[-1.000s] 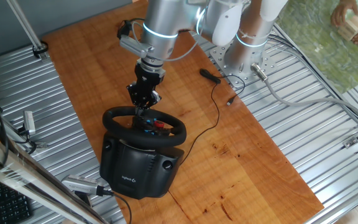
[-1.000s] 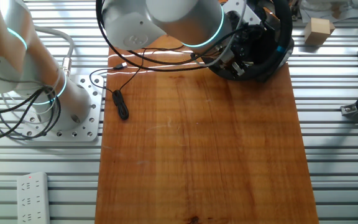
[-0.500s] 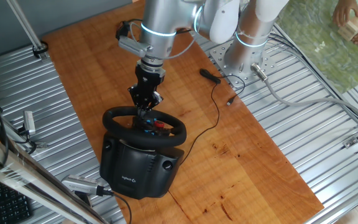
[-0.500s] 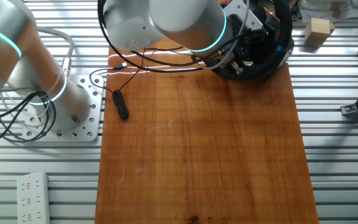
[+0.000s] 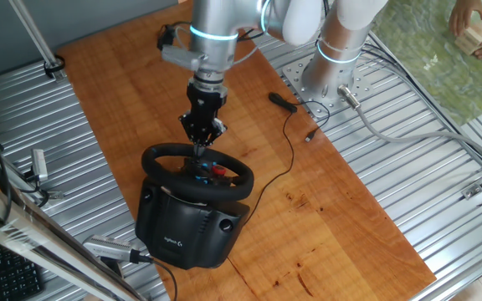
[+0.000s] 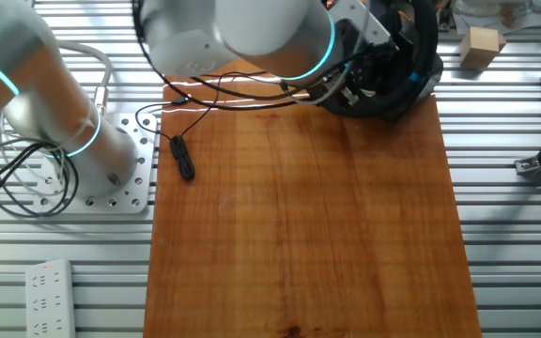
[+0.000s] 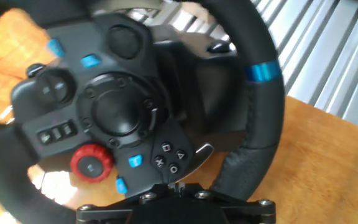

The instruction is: Rotate the steering wheel 90 degrees clockwise

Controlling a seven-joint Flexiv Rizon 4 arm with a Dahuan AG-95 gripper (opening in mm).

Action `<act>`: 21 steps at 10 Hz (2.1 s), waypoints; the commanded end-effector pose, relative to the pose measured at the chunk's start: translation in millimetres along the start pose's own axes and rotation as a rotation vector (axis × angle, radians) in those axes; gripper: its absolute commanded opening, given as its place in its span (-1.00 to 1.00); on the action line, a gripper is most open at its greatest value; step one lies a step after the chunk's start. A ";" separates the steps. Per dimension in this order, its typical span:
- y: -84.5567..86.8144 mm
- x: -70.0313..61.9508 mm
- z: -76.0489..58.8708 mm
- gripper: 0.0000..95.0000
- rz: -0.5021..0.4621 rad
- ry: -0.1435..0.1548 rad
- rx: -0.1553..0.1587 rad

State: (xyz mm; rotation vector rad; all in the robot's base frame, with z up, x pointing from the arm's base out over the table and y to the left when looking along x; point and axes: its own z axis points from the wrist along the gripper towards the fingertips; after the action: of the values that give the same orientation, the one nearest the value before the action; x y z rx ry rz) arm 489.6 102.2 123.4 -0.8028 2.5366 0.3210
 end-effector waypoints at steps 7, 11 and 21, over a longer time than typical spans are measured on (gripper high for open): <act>-25.4 3.6 -5.9 -1.00 0.012 0.149 0.092; -29.1 -6.4 -13.8 -1.00 0.033 0.191 0.101; -28.9 -4.2 -19.8 -1.00 0.162 0.418 0.113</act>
State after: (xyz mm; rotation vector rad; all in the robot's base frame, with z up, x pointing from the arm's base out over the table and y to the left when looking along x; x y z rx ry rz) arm 504.3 74.2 140.0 -0.6869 2.9696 0.0580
